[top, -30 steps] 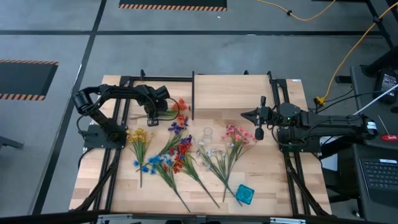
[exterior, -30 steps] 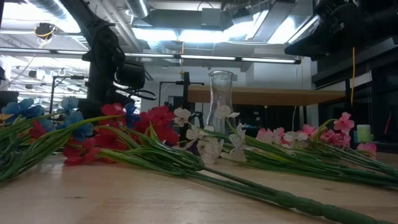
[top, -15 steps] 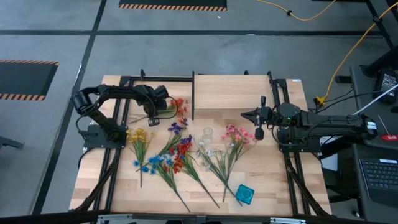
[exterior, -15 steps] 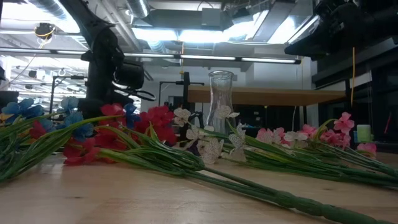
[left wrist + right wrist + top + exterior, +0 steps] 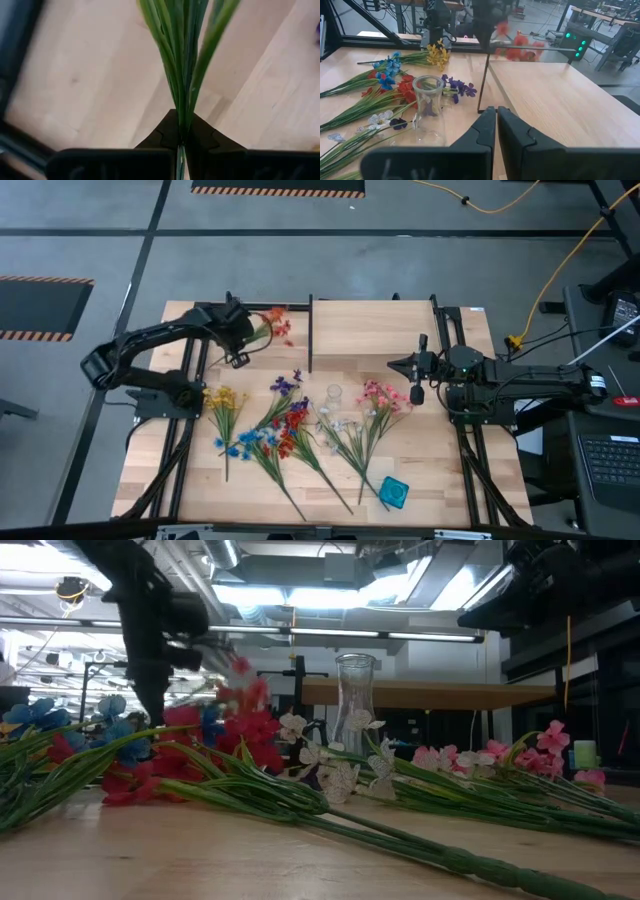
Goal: Pick and place flowers into a vace then onto a shelf
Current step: Put the orange flowers into the transparent vase
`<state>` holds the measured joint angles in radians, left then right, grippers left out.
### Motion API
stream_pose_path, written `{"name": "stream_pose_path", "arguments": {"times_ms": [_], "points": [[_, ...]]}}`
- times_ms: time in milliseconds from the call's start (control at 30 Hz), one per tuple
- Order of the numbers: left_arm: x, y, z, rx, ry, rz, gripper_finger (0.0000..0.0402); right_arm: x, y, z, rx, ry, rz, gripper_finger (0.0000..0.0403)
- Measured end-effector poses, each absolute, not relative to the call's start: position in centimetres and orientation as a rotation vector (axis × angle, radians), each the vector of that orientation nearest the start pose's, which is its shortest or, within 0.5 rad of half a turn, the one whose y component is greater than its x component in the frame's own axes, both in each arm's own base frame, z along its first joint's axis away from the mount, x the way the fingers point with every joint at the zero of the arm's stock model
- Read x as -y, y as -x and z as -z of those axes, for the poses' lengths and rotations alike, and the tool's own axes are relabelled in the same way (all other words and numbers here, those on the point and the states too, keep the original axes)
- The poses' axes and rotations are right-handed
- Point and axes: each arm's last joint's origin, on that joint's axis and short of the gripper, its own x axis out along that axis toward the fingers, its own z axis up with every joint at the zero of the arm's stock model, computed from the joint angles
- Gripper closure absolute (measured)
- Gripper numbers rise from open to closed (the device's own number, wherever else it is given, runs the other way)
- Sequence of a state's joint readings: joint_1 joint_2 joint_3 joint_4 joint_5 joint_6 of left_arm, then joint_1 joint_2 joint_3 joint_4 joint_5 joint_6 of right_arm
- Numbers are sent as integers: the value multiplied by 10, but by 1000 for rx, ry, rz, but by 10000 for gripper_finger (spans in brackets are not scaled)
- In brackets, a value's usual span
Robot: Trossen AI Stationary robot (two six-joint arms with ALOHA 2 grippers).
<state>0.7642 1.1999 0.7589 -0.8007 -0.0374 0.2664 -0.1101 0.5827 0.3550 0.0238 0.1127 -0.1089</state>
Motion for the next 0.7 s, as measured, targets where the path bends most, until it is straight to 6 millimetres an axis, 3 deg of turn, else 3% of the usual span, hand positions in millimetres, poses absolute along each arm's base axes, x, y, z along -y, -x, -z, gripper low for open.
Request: {"name": "stream_pose_path", "arguments": {"times_ms": [167, 400, 533, 700], "points": [[-137, -138, -234, -1049, 179, -537, 395, 19, -145, -232, -216, 109, 211, 379], [-134, -136, -264, -713, 138, -406, 395, 19, -145, -233, -214, 114, 210, 380], [-137, -142, -270, -590, 98, -310, 395, 19, -145, -233, -214, 114, 210, 380], [-139, -152, -265, -487, 83, -177, 395, 19, -145, -233, -214, 114, 210, 380]]}}
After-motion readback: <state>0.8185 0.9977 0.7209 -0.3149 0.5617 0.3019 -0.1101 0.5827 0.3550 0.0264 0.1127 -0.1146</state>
